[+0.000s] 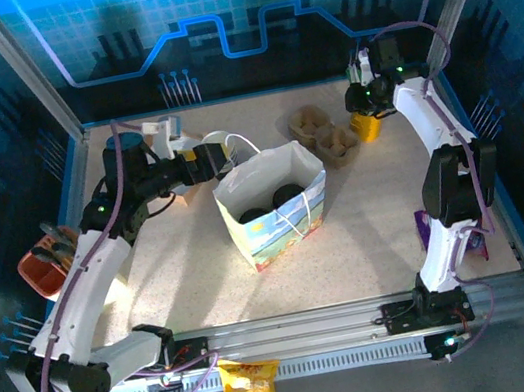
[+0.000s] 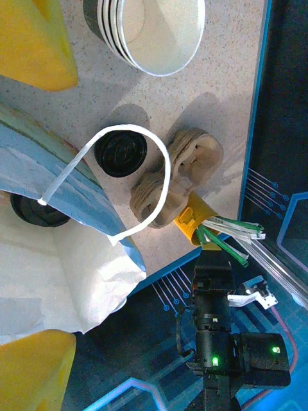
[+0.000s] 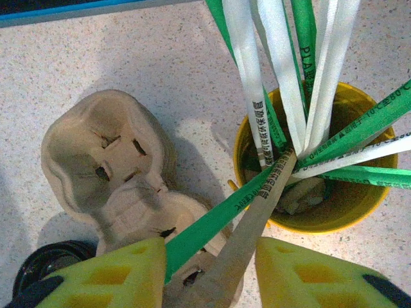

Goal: Pack the takeout coffee

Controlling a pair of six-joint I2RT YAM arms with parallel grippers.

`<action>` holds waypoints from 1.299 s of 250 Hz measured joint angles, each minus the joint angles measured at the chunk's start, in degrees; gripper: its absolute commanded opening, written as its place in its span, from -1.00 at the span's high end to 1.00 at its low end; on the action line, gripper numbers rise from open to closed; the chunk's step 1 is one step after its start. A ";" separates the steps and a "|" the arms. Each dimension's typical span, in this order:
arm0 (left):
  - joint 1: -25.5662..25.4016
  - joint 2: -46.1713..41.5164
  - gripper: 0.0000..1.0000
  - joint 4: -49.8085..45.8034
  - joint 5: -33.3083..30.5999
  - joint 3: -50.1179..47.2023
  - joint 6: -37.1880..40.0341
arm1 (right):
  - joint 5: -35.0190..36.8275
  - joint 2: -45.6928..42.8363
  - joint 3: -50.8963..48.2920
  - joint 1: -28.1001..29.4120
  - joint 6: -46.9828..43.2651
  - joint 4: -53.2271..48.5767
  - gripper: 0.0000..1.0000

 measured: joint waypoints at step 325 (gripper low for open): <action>1.03 -1.33 -0.93 1.44 -4.46 -1.14 2.75 | -4.42 -30.73 10.78 7.48 -4.24 -14.99 0.90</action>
